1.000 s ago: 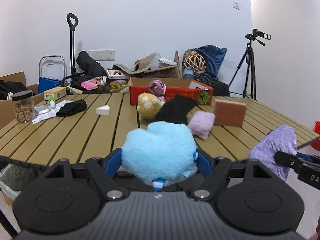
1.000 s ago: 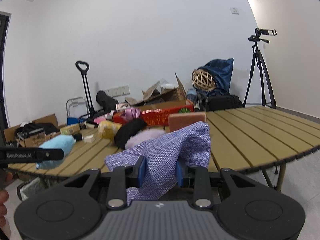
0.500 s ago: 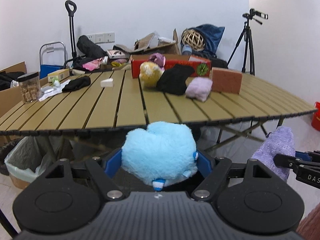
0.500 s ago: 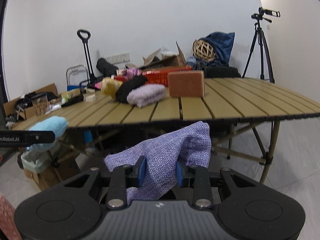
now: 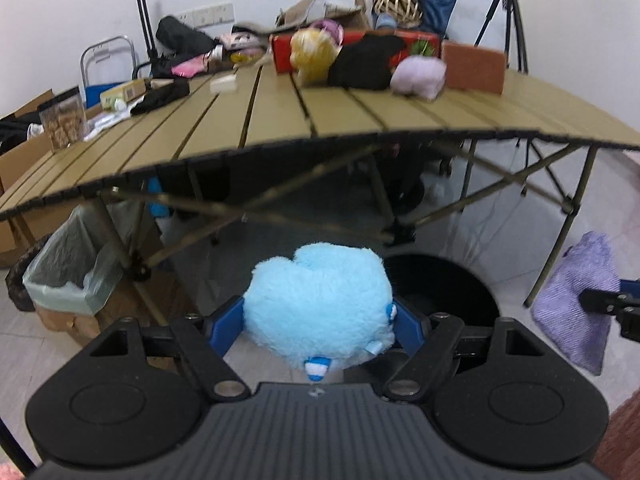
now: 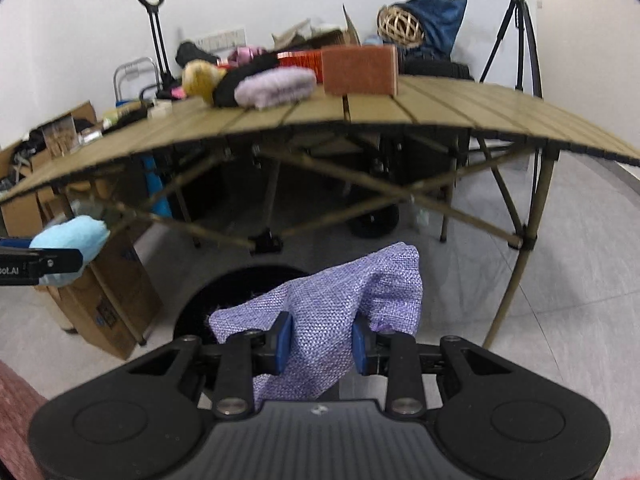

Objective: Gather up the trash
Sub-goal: 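Lift the blue plush and purple cloth off the table and carry them toward the bin, then lower the left tool over the bin and open it to drop the blue plush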

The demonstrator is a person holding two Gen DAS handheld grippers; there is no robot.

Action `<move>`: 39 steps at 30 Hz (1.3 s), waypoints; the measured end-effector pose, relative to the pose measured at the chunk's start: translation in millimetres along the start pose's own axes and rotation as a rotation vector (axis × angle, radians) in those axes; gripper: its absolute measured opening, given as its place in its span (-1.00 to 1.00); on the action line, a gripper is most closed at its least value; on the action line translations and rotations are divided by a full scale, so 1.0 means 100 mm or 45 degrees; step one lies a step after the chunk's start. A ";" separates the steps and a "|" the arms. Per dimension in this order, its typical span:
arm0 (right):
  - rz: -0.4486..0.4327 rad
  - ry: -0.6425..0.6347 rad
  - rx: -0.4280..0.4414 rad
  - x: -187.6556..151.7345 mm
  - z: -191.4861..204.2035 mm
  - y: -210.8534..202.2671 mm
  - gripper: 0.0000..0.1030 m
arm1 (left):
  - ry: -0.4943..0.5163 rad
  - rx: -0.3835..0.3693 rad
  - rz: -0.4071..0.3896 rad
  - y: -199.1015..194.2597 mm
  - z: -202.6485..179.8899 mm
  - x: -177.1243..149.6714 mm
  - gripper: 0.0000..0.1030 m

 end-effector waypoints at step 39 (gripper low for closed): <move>0.125 -0.016 -0.198 -0.05 -0.34 0.55 -0.43 | -0.089 0.023 0.433 0.99 0.03 -0.39 0.52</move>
Point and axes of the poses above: each gripper's, at about its wrist camera, not at the fingertips, and y roughly the way its jaws point, z to its left, x to its top, the point moved 9 cm from there along y, roughly the way its jaws point, and after that the axes turned 14 degrees about -x, right-handed, at the moved point
